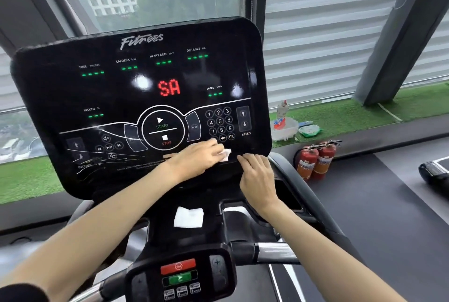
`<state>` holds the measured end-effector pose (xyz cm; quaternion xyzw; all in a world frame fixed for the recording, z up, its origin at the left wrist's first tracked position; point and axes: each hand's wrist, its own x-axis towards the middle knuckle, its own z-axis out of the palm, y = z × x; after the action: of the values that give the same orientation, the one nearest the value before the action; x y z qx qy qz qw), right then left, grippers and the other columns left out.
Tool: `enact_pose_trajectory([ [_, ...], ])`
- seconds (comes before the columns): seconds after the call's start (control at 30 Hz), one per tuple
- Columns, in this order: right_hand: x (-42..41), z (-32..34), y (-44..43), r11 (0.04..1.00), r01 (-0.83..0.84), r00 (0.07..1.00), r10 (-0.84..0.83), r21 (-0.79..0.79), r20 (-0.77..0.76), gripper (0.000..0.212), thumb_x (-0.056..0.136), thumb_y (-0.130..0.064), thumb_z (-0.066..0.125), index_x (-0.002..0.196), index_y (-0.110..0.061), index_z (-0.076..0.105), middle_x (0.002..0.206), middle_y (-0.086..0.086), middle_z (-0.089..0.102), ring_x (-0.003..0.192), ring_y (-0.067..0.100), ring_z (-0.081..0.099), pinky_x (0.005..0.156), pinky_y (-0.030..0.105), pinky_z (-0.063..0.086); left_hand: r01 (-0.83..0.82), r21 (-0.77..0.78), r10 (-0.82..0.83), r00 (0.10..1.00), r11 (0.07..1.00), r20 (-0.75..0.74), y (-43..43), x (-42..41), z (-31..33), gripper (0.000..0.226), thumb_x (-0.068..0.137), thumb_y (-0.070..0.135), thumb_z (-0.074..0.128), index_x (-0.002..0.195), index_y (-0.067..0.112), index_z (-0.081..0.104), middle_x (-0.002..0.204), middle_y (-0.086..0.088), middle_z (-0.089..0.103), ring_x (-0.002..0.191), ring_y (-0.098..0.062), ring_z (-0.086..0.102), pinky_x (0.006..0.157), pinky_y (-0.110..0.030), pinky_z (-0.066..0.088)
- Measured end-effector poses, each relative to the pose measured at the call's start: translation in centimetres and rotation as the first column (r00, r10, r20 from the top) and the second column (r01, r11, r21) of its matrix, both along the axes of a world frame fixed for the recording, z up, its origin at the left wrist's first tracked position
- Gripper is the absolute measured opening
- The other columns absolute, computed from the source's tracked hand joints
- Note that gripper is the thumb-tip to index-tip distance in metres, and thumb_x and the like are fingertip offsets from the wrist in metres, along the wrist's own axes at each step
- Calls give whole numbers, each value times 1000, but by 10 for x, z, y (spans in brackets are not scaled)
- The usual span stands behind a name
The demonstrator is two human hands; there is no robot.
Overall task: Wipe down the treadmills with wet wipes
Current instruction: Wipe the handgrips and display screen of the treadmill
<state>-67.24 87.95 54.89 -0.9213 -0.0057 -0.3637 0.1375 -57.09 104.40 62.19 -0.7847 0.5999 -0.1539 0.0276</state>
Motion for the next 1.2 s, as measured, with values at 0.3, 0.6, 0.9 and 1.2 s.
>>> enact_pose_trajectory([
  [0.3, 8, -4, 25, 989, -135, 990, 133, -62, -37, 44, 74, 0, 38, 103, 1, 71, 96, 10, 69, 90, 27, 64, 88, 35, 51, 59, 8, -60, 980, 998, 190, 30, 0, -7, 34, 78, -7, 60, 110, 1, 64, 97, -3, 54, 81, -22, 51, 61, -31, 52],
  [0.6, 18, 6, 25, 995, -99, 995, 99, 5, -25, 37, 71, 3, 34, 74, -5, 70, 67, 3, 57, 65, 22, 54, 56, 30, 51, -35, -30, 41, 974, 999, 221, 37, -1, -13, 36, 82, -3, 44, 111, 2, 65, 91, -5, 58, 82, -21, 48, 64, -32, 52],
  [0.9, 20, 6, 24, 996, -90, 996, 90, -13, -6, 35, 69, 3, 35, 70, -8, 68, 63, 0, 55, 61, 20, 53, 47, 25, 45, 79, 11, -79, 961, 997, 265, 32, 4, -10, 32, 85, -3, 59, 117, 0, 61, 93, -4, 58, 82, -19, 54, 70, -28, 52],
  [1.2, 22, 3, 20, 991, -119, 993, 118, -58, -22, 38, 69, 2, 36, 77, -8, 71, 69, 0, 58, 66, 20, 53, 52, 27, 48, -117, -369, 163, 982, 922, 95, -4, 19, 13, 41, 85, -4, 46, 123, 0, 60, 111, -5, 50, 90, -21, 45, 77, -30, 50],
])
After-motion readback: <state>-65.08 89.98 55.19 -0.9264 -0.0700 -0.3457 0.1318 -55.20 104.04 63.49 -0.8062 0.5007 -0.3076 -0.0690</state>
